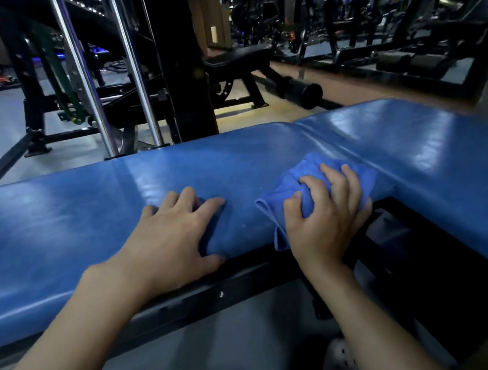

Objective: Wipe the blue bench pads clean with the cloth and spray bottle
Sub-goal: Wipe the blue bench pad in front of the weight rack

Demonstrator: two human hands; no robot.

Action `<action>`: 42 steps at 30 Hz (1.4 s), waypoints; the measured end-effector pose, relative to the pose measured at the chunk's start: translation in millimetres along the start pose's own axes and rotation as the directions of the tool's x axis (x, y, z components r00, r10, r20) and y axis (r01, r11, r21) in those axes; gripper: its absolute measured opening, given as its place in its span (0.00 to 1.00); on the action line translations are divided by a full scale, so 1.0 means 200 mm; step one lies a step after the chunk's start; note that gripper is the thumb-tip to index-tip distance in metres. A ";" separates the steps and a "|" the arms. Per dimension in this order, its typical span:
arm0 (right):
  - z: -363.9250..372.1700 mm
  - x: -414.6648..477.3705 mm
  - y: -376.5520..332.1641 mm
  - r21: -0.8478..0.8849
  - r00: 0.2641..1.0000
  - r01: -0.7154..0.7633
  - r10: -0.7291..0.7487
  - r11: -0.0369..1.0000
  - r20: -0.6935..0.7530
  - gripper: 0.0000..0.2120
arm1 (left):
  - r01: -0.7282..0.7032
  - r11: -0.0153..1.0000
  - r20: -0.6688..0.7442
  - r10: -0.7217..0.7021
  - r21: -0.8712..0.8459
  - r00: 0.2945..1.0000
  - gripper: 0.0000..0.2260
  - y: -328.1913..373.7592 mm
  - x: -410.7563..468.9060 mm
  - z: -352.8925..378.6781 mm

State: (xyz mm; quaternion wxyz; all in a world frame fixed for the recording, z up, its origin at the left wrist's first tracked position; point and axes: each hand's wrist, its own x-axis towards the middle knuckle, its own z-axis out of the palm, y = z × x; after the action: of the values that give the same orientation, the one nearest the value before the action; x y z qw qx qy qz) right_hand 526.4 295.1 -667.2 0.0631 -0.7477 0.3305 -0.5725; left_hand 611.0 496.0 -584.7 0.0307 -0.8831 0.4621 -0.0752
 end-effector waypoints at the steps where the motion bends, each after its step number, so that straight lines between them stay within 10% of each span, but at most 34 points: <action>1: 0.00 0.02 0.03 -0.008 1.000 -0.023 0.024 1.000 0.006 0.13 | 0.005 1.000 0.013 -0.005 0.007 1.000 0.38 0.01 0.01 -0.01; 8: -0.03 0.28 0.20 -0.230 0.972 -0.163 0.197 0.959 0.132 0.19 | -0.108 0.976 -0.018 0.107 -0.188 0.994 0.33 0.19 0.18 -0.08; 13: -0.14 0.48 0.27 -0.352 0.794 0.005 0.210 0.936 0.571 0.34 | -0.090 0.988 -0.022 0.088 -0.124 0.996 0.25 0.29 0.36 -0.07; 18: -0.22 0.45 0.27 -0.481 0.792 0.108 0.217 0.870 0.570 0.37 | -0.078 0.982 0.019 0.082 -0.173 0.996 0.23 0.27 0.51 -0.06; 28: 0.05 0.71 0.19 -0.430 0.548 0.151 0.286 0.890 0.786 0.34 | -0.087 0.967 0.045 0.101 -0.240 0.994 0.20 0.16 0.89 -0.03; 42: 0.17 0.74 0.18 -0.311 0.554 0.100 0.206 0.945 0.807 0.30 | -0.046 0.985 0.095 0.062 -0.167 0.994 0.23 0.05 0.89 0.02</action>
State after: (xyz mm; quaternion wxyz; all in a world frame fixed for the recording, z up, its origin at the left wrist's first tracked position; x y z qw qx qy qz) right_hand 559.6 173.5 -575.2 0.1063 -0.9177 0.3724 -0.0879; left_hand 702.7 343.7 -570.8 -0.0173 -0.8725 0.4883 0.0084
